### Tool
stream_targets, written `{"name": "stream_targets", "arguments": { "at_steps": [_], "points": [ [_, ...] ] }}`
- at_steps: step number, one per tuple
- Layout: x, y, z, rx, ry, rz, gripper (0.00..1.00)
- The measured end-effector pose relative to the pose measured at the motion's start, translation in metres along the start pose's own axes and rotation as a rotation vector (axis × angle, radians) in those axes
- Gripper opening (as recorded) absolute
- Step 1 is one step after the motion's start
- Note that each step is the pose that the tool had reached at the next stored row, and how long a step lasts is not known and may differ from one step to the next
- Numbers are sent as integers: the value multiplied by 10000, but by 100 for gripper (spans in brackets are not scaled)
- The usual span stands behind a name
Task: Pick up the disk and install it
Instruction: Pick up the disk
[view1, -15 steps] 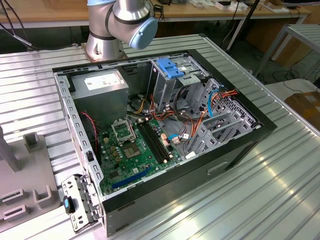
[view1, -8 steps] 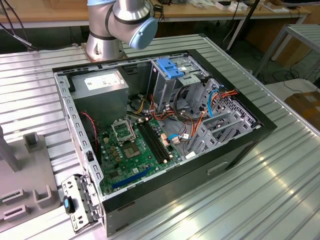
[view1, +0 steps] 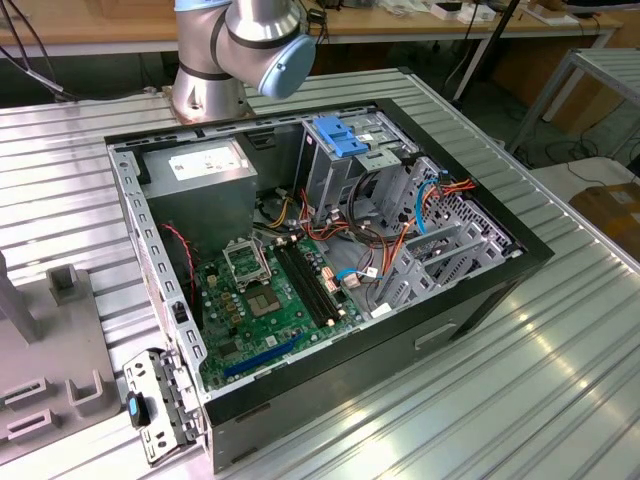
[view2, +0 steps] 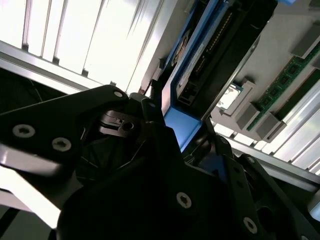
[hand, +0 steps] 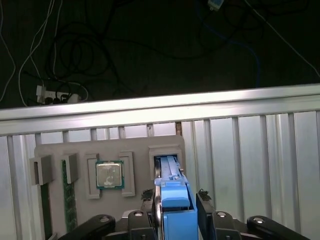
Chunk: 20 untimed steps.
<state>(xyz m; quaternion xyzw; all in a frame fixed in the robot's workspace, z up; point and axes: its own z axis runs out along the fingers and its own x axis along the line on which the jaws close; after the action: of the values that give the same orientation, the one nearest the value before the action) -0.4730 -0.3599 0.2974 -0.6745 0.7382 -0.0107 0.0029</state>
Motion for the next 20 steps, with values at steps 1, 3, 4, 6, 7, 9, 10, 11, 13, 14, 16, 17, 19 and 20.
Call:
{"name": "stream_targets", "arguments": {
  "at_steps": [1,3,4,6,7,9,10,11,13,14,16,17,19,20],
  "points": [
    [1,0,0,-1,2,69,46],
    [1,0,0,-2,3,103,46],
    [1,0,0,-1,3,110,46],
    [1,0,0,-1,3,117,46],
    [1,0,0,-2,3,122,46],
    [1,0,0,-2,3,132,46],
    [1,0,0,-2,4,140,46],
    [1,0,0,-2,4,149,38],
    [1,0,0,-2,4,162,38],
    [1,0,0,-1,3,169,38],
    [1,0,0,-2,4,186,38],
    [1,0,0,-2,4,191,38],
    [1,0,0,-3,5,199,38],
    [1,0,0,-2,5,211,38]
  ]
}}
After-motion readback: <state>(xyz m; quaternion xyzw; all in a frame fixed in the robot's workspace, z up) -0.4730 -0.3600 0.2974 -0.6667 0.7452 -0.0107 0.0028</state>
